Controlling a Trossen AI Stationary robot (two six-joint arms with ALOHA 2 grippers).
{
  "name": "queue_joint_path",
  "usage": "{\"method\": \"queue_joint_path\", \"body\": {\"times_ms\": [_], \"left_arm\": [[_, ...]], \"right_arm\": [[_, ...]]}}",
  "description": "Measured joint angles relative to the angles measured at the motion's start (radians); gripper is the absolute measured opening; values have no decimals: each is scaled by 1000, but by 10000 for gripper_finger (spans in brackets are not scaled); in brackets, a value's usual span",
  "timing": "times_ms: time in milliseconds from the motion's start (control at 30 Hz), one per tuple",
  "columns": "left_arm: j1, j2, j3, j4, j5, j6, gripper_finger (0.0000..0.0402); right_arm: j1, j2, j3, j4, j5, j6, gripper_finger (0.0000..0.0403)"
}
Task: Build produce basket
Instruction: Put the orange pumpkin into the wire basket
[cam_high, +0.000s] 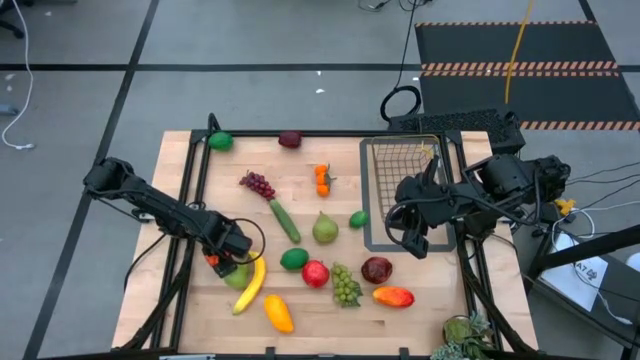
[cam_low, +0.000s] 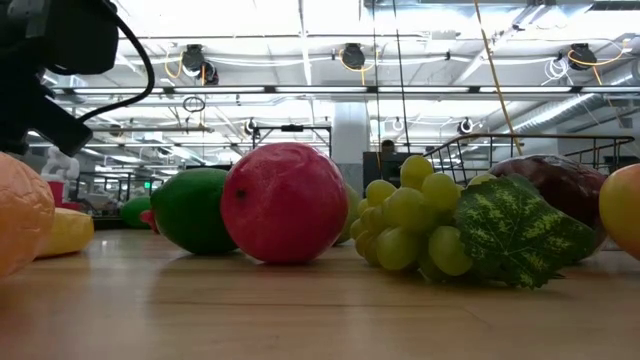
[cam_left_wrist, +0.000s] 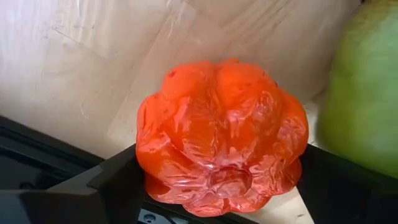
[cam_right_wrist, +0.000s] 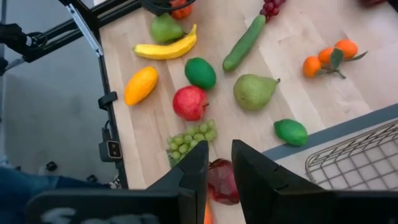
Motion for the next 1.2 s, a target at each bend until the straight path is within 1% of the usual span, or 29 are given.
{"method": "queue_joint_path", "body": {"times_ms": [133, 267, 333, 533, 633, 733, 833, 967, 1100, 1200], "left_arm": [[-1, 0, 10, 2, 21, -5, 355], [0, 0, 50, -2, 22, -5, 370], [1, 0, 77, -3, 21, -5, 367], [18, 0, 185, -43, 20, -6, 344], [35, 0, 261, -69, 16, -10, 343], [54, 0, 351, -76, -8, -9, 354], [84, 0, 453, -75, -11, 11, 365], [135, 0, 598, -69, -36, 10, 361], [181, 0, 730, -41, -38, 15, 350], [210, -1, 789, 37, -38, 22, 352]], "right_arm": [[0, 0, 0, 0, 1, -21, 63], [-7, 0, 0, 0, 0, -41, 63], [-13, 0, 0, -1, 0, -43, 63], [-39, 0, 0, -1, 0, -72, 64], [-65, 0, 0, 0, -2, -113, 63], [-88, 0, 0, 0, -2, -150, 64], [-106, -4, 0, 2, -5, -177, 64], [-122, -4, 0, 37, -13, -228, 64], [-124, -4, 0, 104, -80, -375, 64], [-124, -4, 0, 159, -90, -493, 64]]}}
